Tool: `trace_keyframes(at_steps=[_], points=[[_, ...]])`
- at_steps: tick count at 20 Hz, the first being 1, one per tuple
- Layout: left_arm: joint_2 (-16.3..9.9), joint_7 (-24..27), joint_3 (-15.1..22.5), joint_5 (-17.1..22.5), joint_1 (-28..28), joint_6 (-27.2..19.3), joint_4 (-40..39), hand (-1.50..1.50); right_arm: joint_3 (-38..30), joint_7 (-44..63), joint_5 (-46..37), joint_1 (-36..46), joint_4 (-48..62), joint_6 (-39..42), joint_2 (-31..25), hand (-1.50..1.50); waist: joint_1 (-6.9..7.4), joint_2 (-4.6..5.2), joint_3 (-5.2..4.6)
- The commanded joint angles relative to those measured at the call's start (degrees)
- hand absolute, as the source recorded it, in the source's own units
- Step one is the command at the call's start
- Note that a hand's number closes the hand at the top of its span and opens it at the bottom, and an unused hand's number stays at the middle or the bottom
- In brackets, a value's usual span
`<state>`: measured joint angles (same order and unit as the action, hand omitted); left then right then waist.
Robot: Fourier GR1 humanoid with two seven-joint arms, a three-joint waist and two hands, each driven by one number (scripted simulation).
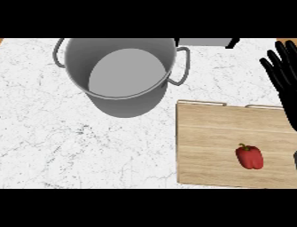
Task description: Pick the bell pepper from the tray and place it in the pot
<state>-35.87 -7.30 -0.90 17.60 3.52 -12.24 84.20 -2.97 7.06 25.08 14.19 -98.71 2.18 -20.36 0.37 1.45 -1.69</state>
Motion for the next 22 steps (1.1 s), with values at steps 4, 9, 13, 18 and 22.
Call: trace_keyframes(at_steps=[4,9,13,18,22], points=[[7.38,-0.50,5.03,2.25,-5.43,0.53,5.70,0.00,6.00,-5.84,16.49,-0.83,-1.34,22.20,3.97,-1.50,-0.74,-1.33,2.19],[13.16,-1.59,8.57,3.89,-7.66,-0.46,8.02,0.00,-3.22,-23.78,1.53,-7.47,-0.93,25.15,-0.50,-1.50,-4.00,-1.12,2.29],[14.18,-2.16,9.53,3.04,-8.57,-1.68,8.86,0.00,-11.08,-41.22,3.98,-11.96,2.80,36.39,-1.09,-1.50,-3.66,-1.14,2.41],[15.23,-4.47,11.19,1.60,-10.43,-3.31,9.51,0.00,-19.57,-52.88,-4.72,-14.88,9.24,45.21,-10.46,-1.50,-2.13,-1.09,2.16],[15.33,-5.23,11.32,2.41,-9.64,-2.60,10.86,0.00,-22.84,-57.86,-11.02,-17.77,10.82,44.36,-17.52,-1.50,-1.34,-1.30,2.08]])
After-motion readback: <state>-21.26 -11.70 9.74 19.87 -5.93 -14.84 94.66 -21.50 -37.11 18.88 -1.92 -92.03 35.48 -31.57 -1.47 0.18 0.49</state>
